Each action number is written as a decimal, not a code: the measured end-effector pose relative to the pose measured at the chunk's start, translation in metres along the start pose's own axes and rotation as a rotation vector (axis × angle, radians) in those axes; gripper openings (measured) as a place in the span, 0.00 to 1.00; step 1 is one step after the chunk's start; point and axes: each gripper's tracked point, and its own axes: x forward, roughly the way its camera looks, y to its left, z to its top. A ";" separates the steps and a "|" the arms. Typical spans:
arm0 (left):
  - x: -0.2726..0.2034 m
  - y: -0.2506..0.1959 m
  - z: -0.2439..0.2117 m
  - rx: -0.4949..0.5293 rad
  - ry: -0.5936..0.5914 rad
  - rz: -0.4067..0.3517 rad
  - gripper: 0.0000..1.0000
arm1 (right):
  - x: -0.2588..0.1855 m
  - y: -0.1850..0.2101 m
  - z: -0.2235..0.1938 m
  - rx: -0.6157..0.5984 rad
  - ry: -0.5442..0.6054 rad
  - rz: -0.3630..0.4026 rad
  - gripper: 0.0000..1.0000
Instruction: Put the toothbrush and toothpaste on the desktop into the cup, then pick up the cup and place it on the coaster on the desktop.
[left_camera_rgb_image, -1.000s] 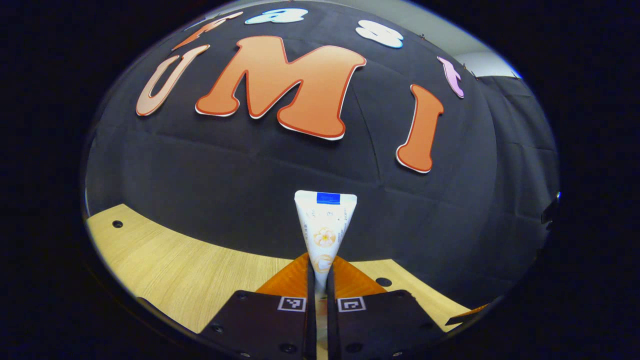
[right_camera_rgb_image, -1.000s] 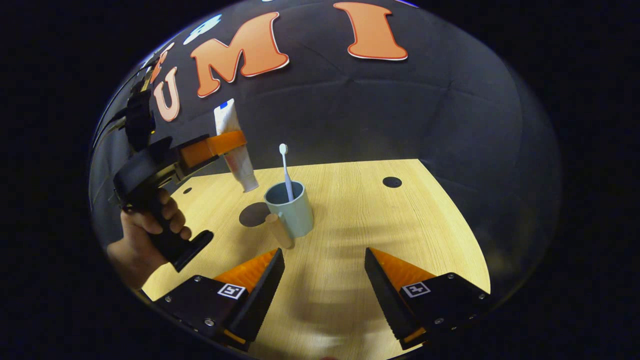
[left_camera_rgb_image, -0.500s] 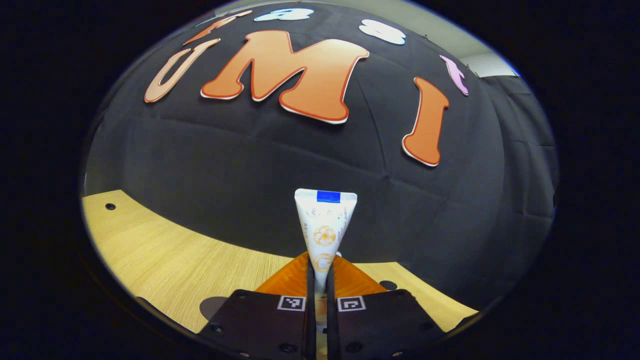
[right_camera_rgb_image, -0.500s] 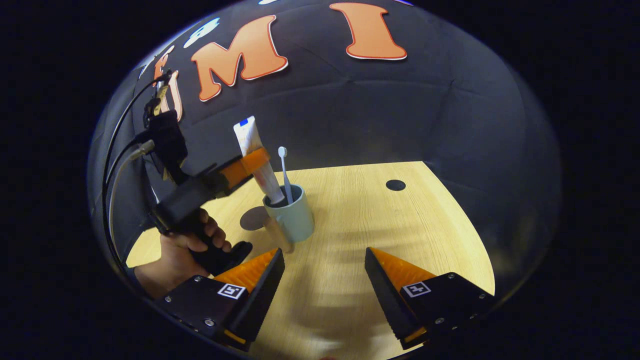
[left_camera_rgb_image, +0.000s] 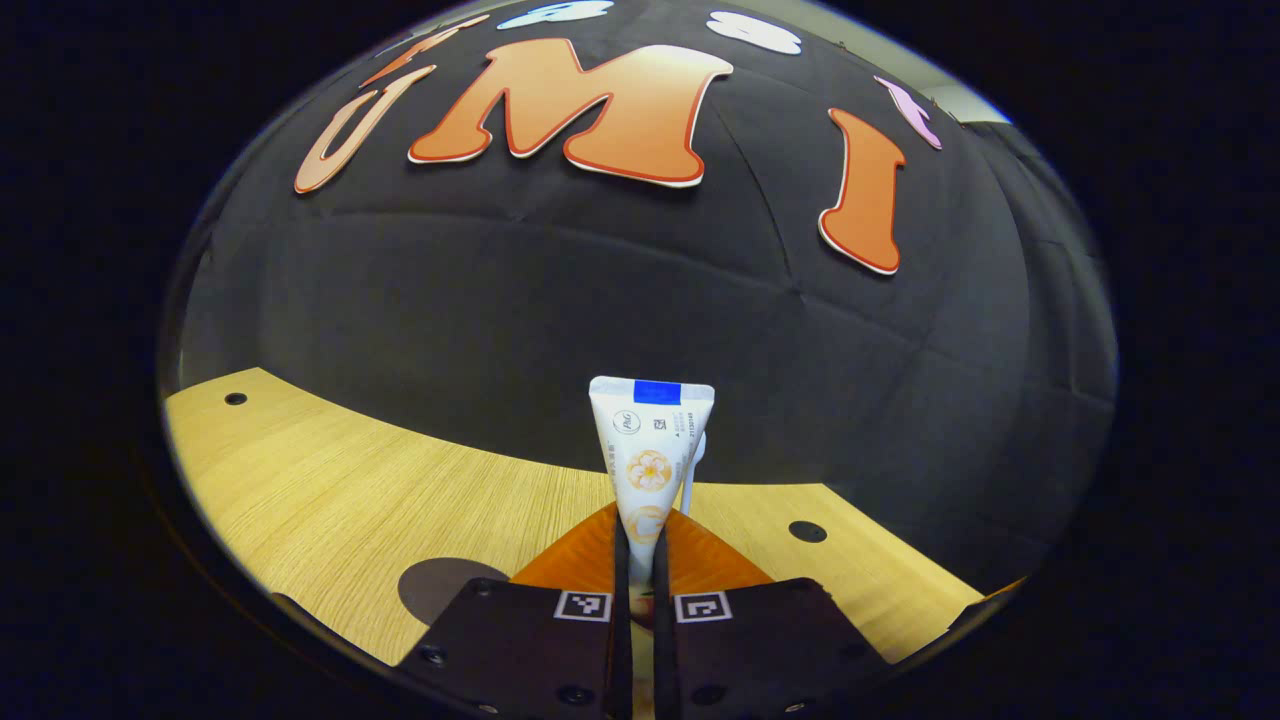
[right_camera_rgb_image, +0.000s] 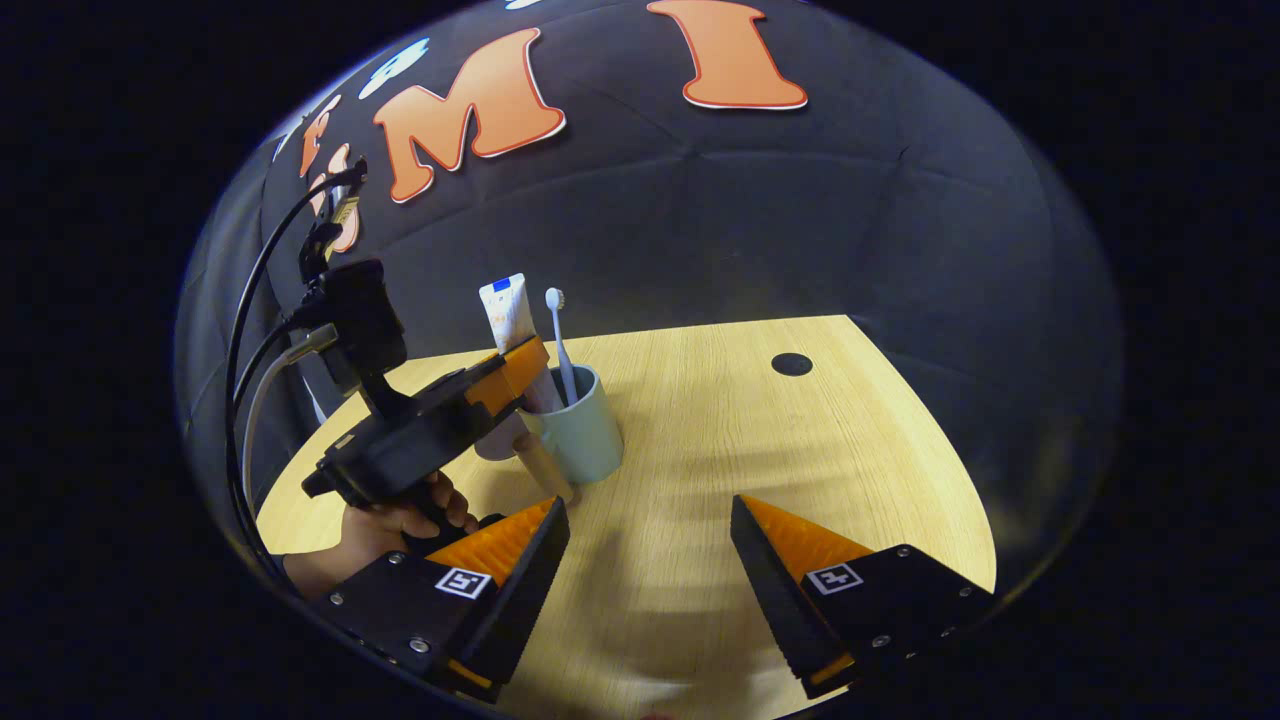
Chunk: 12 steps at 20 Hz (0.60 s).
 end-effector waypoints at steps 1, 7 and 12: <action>0.003 0.000 -0.003 0.008 0.010 0.000 0.10 | 0.000 0.000 0.000 -0.003 0.000 0.002 0.99; -0.004 -0.009 -0.001 0.035 0.025 -0.039 0.31 | 0.000 -0.005 -0.003 -0.005 0.014 -0.017 0.99; -0.012 -0.014 -0.007 0.041 0.068 -0.077 0.78 | -0.004 -0.014 -0.003 -0.007 0.011 -0.045 0.99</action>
